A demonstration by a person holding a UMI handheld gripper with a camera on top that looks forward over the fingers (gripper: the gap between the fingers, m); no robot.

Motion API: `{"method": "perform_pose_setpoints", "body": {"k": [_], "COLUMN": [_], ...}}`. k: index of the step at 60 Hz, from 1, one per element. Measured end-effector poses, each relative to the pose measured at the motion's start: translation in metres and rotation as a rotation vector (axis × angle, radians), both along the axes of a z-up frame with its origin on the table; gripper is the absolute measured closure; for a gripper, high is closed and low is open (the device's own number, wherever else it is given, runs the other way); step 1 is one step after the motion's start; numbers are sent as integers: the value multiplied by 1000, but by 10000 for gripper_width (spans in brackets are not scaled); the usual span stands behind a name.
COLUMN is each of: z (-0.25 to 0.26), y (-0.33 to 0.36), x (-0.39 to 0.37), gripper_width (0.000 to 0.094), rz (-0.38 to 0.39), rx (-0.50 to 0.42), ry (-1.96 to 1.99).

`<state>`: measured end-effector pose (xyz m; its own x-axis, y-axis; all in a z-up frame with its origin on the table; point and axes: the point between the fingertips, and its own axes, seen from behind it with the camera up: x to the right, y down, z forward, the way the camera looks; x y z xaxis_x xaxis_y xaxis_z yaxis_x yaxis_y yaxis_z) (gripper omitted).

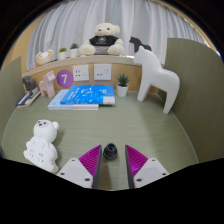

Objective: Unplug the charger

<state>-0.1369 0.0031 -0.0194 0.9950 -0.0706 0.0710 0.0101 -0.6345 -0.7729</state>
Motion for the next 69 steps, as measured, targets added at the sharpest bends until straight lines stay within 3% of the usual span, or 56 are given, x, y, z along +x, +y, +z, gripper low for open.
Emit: {"method": "perform_pose_setpoints", "body": {"k": [6,10,17,25,48,69], "z": [52,95,163,201,212,214], "y": [3,1,-15,-56,-175,-213], "x": [-2,-4,-19,-52,-120,-144], "gripper_width": [187,112,119,120,119,121], "rz": [5,-2,27,48,51,59], "rx": [59,111,187,221,236,227], "ry": [-26,-47,-90,-61,30,33]}}
